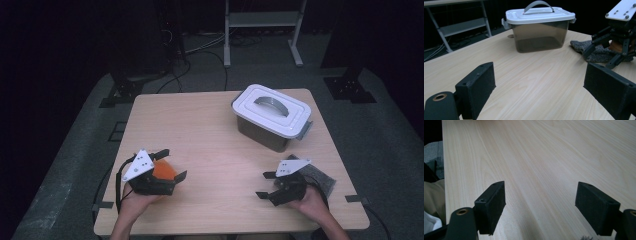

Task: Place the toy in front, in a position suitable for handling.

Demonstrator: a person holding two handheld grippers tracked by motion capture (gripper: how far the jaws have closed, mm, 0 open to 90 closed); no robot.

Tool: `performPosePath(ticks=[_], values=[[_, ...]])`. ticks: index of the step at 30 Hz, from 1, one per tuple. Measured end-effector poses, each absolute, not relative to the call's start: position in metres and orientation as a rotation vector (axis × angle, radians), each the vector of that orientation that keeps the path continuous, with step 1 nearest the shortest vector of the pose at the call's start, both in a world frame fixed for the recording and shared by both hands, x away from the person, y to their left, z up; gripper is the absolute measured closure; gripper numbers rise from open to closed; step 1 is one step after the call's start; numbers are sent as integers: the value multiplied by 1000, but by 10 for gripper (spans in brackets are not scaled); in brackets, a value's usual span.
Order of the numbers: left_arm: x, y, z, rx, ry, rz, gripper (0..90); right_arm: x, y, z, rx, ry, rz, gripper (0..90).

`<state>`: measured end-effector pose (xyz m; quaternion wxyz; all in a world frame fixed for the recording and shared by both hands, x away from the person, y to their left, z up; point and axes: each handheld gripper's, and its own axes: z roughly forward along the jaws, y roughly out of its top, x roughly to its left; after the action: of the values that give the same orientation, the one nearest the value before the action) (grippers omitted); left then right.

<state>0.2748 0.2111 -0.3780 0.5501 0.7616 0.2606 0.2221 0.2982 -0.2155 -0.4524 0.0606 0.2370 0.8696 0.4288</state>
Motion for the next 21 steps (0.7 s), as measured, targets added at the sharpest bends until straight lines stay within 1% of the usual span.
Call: performPosePath(ticks=[12, 21], values=[[270, 237, -371, 1786, 651, 566, 94, 300, -213, -452, 702, 2642, 1302, 230], [268, 265, -370, 1770, 700, 593, 94, 301, -210, -453, 691, 2652, 1304, 230]])
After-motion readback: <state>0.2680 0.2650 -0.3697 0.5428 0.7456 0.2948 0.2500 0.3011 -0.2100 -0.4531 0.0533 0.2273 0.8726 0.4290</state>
